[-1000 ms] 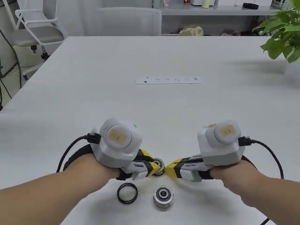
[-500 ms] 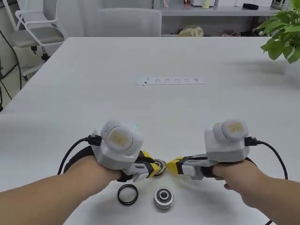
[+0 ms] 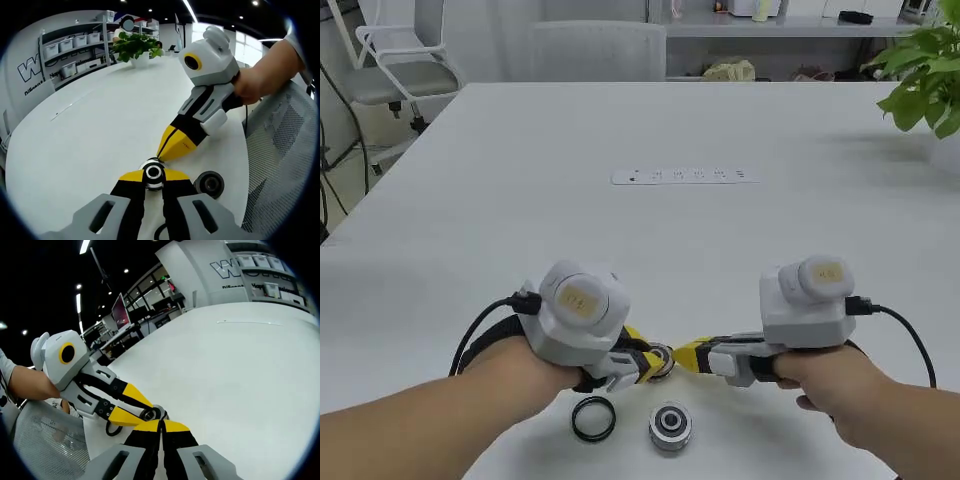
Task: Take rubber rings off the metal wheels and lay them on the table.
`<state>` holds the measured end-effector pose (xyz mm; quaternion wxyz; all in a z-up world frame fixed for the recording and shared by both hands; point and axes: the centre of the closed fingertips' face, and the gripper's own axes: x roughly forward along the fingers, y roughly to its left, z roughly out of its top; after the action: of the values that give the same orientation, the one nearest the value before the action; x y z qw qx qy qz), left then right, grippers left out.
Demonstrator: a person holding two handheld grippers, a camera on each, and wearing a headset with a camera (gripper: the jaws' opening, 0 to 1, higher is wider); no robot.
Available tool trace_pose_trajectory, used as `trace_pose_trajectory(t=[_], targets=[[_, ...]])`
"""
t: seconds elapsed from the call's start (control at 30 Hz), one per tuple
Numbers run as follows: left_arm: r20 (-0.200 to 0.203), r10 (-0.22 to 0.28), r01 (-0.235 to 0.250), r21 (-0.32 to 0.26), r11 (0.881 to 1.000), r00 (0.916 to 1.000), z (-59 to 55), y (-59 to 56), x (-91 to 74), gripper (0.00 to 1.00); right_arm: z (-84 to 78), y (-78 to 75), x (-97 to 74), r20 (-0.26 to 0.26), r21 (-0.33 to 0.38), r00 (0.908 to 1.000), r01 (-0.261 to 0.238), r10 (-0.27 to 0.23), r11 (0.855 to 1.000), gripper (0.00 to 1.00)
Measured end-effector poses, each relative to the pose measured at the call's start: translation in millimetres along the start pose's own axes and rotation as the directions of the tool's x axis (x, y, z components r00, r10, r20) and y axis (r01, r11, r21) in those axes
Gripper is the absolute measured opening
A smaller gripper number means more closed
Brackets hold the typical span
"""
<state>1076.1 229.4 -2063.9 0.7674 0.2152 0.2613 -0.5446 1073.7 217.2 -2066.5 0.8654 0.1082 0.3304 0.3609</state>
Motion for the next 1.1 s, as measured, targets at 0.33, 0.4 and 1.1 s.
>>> trace_pose_trajectory(t=[0.33,0.4,1.1], targets=[[-0.011,0.004,-0.004,-0.003,1.000,0.9999,-0.5,0.4,0.5,0.07,1.0,2.6,0.1,-0.007,-0.037,0.9999,0.007,-0.008,0.999,0.00],[-0.011,0.003,-0.003,-0.003,1.000,0.9999,-0.5,0.3,0.4,0.07,1.3,3.1,0.1,-0.008,-0.039,0.9999,0.007,-0.007,0.999,0.00],[-0.014,0.003,-0.003,-0.002,1.000,0.9999,0.2,0.3,0.2,0.07,2.6,11.0,3.5,-0.003,-0.062,0.9998,-0.021,0.021,0.998,0.00]])
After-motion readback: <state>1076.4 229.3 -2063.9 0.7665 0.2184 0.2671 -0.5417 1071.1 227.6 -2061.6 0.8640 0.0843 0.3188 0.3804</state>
